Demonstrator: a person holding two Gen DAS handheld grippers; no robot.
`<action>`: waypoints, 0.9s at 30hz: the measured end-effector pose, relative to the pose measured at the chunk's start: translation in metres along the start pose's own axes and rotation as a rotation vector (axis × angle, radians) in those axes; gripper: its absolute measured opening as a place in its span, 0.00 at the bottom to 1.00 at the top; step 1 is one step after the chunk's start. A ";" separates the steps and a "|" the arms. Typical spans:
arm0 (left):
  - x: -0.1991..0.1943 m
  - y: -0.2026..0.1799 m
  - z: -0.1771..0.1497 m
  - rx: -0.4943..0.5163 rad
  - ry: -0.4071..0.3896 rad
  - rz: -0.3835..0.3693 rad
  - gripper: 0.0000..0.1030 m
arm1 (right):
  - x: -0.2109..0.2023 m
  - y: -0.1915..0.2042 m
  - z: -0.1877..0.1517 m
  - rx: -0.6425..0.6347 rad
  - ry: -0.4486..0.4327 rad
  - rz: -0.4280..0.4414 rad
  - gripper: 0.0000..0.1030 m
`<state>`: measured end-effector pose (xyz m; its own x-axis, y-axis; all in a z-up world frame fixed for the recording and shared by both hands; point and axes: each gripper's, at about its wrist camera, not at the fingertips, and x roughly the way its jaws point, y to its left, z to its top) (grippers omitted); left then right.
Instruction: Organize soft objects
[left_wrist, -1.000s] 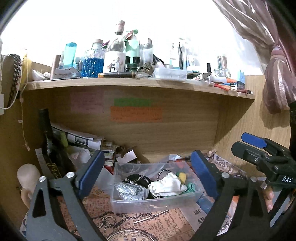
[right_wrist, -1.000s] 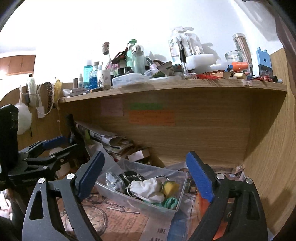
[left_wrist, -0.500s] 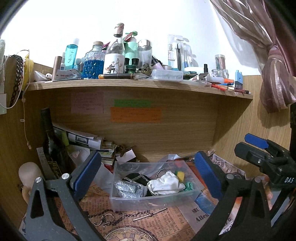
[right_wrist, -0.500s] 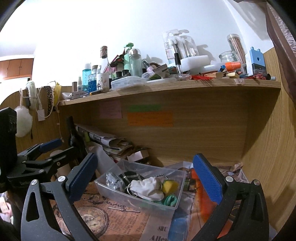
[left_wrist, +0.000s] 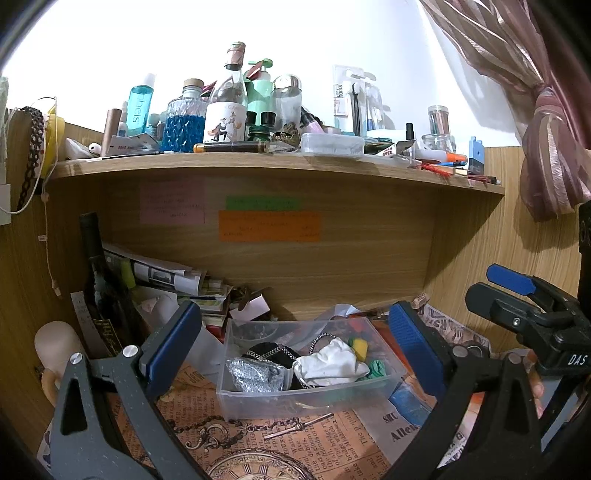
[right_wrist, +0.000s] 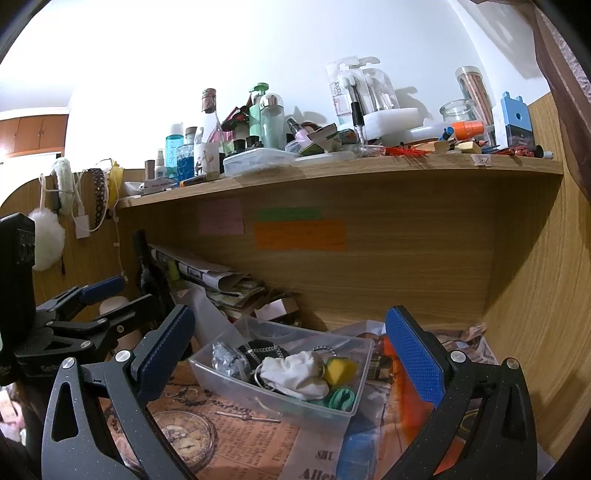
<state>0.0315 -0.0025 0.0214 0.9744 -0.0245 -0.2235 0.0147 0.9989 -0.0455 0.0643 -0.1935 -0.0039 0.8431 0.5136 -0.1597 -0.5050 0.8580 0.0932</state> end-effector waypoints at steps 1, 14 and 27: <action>0.000 0.000 0.000 0.001 0.000 0.000 1.00 | 0.000 0.000 0.000 0.000 0.001 0.001 1.00; 0.000 -0.001 -0.001 0.002 0.000 0.004 1.00 | 0.001 0.003 0.000 -0.001 0.002 0.006 1.00; 0.001 0.000 -0.002 0.003 0.002 -0.002 1.00 | 0.001 0.004 -0.002 0.005 0.006 0.004 1.00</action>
<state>0.0316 -0.0029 0.0191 0.9739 -0.0266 -0.2253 0.0175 0.9989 -0.0426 0.0631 -0.1898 -0.0054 0.8399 0.5169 -0.1656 -0.5073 0.8561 0.0991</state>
